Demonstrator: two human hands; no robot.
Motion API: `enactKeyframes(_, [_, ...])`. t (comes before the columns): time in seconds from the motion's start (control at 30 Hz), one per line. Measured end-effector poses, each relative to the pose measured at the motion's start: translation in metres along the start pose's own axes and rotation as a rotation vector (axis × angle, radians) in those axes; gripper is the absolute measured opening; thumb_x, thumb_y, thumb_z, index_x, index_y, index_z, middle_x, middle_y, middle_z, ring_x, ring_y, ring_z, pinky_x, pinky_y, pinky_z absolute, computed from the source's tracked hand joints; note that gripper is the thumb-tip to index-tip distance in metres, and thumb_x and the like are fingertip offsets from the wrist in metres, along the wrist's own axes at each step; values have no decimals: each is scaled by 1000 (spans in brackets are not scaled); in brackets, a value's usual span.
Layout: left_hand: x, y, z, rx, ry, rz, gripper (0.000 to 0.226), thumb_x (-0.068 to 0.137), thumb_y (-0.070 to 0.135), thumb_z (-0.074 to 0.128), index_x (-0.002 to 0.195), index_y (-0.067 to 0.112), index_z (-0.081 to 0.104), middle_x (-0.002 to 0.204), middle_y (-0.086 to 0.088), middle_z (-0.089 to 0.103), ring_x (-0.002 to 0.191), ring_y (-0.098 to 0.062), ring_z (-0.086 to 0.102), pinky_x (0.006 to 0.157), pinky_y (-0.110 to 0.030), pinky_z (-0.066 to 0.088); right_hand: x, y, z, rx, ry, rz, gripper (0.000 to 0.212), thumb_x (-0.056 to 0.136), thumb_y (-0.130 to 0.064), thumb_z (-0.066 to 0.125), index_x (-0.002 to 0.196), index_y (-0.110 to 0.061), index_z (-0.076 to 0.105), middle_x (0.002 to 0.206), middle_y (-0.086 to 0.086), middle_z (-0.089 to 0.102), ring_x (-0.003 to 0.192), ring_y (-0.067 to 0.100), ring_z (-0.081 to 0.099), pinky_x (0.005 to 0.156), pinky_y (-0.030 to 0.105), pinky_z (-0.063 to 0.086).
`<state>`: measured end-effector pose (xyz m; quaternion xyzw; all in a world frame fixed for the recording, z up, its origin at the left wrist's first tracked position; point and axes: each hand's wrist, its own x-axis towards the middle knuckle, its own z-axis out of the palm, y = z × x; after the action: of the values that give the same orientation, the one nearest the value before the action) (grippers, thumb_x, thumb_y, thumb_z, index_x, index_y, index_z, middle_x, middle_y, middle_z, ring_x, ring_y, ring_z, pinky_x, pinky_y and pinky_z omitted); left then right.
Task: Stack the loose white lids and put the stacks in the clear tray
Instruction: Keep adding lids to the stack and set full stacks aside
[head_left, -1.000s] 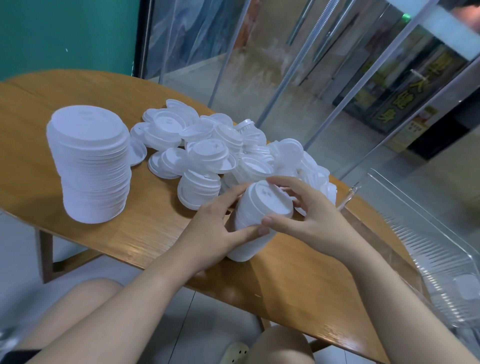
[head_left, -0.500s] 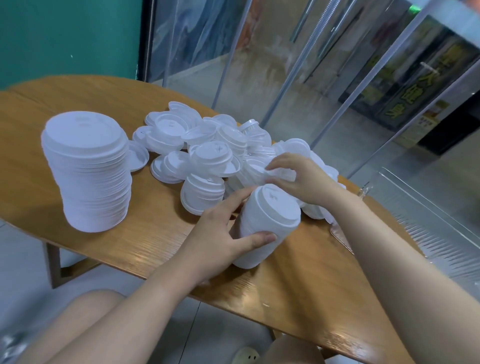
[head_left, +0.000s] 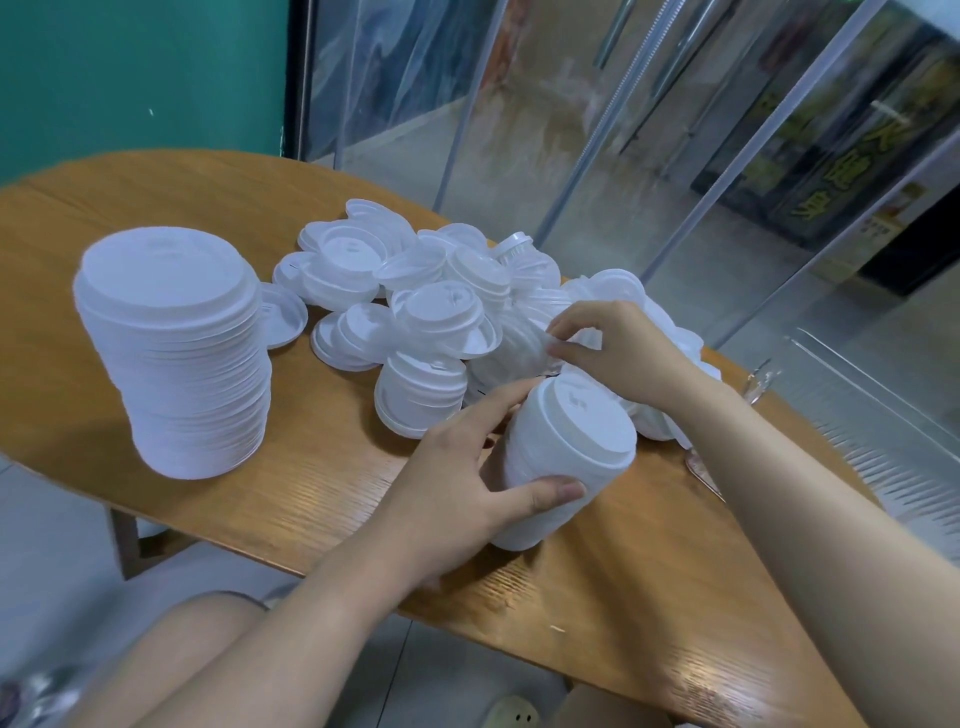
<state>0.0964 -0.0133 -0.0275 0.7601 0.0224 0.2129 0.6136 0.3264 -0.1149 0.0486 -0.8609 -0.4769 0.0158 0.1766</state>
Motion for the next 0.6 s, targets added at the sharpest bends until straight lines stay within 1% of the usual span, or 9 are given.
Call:
enactKeyframes(0.1, [-1, 0, 1, -2, 0, 0, 70, 72, 52, 85, 135, 53, 53, 125, 28, 64, 119, 2, 58, 100, -18, 46, -2, -3, -2, 20, 41, 13, 16, 87, -22, 83, 87, -10, 71, 89, -3, 72, 87, 10, 65, 87, 26, 50])
enactKeyframes(0.2, [-1, 0, 1, -8, 1, -1, 70, 70, 57, 82, 133, 55, 53, 124, 29, 64, 119, 4, 58, 97, -12, 45, -6, -9, -7, 44, 81, 20, 29, 81, -22, 88, 82, -2, 66, 85, 8, 70, 83, 17, 58, 83, 26, 46])
enactKeyframes(0.23, [0, 0, 1, -8, -1, -2, 71, 69, 60, 81, 134, 55, 52, 124, 30, 63, 119, 5, 57, 96, -12, 45, -7, -11, -9, 49, 87, 17, 32, 80, -21, 89, 81, -1, 65, 83, 11, 68, 81, 17, 56, 81, 26, 45])
enactKeyframes(0.3, [-1, 0, 1, -12, -2, -5, 73, 69, 61, 80, 136, 54, 52, 125, 29, 63, 120, 6, 56, 96, -13, 45, -10, -14, -14, 51, 105, 13, 35, 79, -21, 90, 77, -1, 62, 78, 10, 62, 73, 12, 49, 73, 22, 41])
enactKeyframes(0.33, [-1, 0, 1, -16, -2, -8, 74, 69, 61, 81, 136, 53, 52, 125, 29, 63, 120, 6, 56, 95, -12, 45, -11, -16, -18, 47, 122, 14, 34, 79, -21, 90, 75, -5, 60, 76, 7, 60, 72, 10, 46, 71, 20, 40])
enactKeyframes(0.37, [-1, 0, 0, -19, 0, -7, 73, 70, 59, 82, 137, 52, 52, 125, 28, 64, 121, 5, 56, 95, -11, 45, -13, -17, -21, 39, 139, 17, 33, 79, -22, 90, 74, -11, 60, 77, 4, 59, 71, 10, 46, 71, 21, 42])
enactKeyframes(0.43, [0, 0, 1, -22, 9, 3, 71, 73, 54, 86, 136, 51, 53, 125, 27, 64, 121, 5, 56, 94, -7, 42, -17, -22, -30, 30, 172, 7, 27, 82, -23, 88, 76, -18, 62, 79, 2, 64, 74, 16, 52, 73, 30, 47])
enactKeyframes(0.5, [-1, -1, 1, -27, 15, 2, 70, 73, 53, 87, 135, 53, 54, 124, 28, 65, 121, 5, 57, 92, -4, 40, -23, -28, -39, 41, 209, -26, 17, 85, -20, 85, 83, -14, 69, 81, 1, 70, 76, 18, 58, 77, 34, 50])
enactKeyframes(0.6, [-1, -1, 2, -27, 12, 4, 71, 70, 60, 85, 133, 58, 53, 123, 29, 65, 118, 4, 59, 91, -7, 44, -35, -39, -55, 45, 275, -58, 8, 90, -19, 80, 91, -13, 74, 83, -5, 73, 77, 13, 61, 79, 29, 52])
